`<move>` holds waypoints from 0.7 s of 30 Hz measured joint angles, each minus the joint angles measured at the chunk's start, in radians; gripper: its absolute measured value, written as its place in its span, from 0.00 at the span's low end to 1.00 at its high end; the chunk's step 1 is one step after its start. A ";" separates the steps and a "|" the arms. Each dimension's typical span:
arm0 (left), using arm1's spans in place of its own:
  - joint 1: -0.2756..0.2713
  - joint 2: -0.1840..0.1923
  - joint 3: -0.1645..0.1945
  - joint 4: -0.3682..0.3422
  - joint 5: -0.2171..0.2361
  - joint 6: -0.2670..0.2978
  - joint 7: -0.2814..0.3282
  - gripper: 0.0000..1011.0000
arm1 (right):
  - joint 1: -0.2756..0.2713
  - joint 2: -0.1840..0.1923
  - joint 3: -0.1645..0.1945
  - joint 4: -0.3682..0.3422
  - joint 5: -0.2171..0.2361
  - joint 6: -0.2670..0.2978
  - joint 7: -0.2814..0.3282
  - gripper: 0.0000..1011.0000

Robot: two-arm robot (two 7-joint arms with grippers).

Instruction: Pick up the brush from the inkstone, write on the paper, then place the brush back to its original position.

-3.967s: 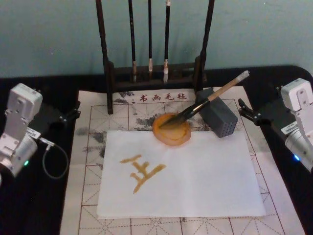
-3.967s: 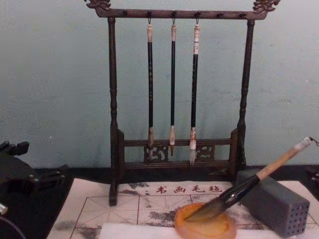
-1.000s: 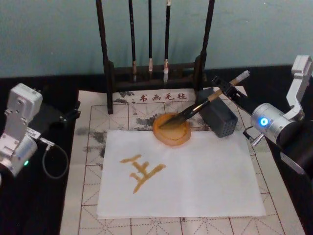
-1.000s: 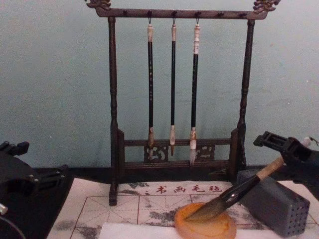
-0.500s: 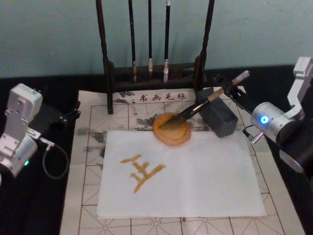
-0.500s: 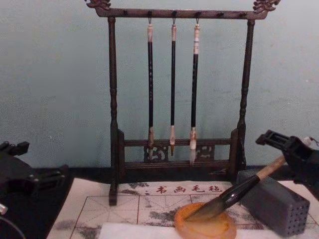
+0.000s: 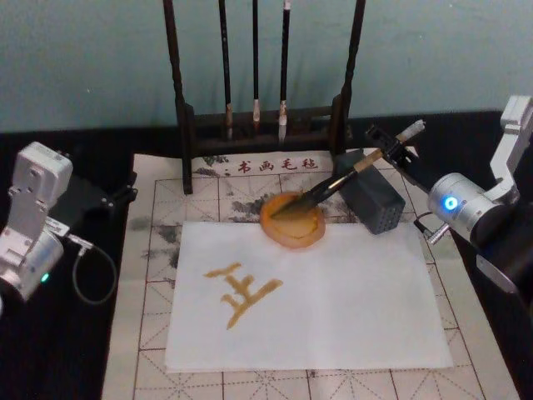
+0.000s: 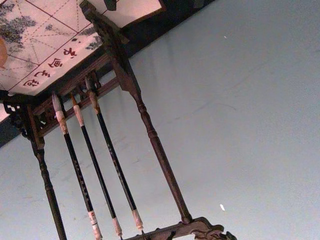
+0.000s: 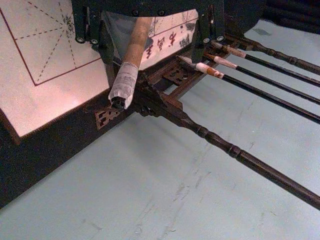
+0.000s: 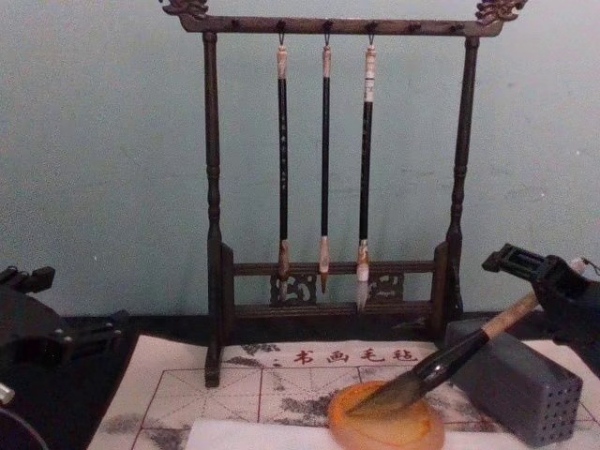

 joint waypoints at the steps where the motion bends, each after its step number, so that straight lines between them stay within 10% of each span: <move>1: 0.000 0.000 0.000 0.000 0.000 0.000 0.000 0.99 | 0.000 0.000 0.000 0.000 0.000 0.000 0.000 0.99; 21: 0.000 0.000 0.000 0.000 0.000 0.000 0.000 0.99 | -0.002 -0.001 0.003 -0.002 -0.001 0.003 0.001 0.52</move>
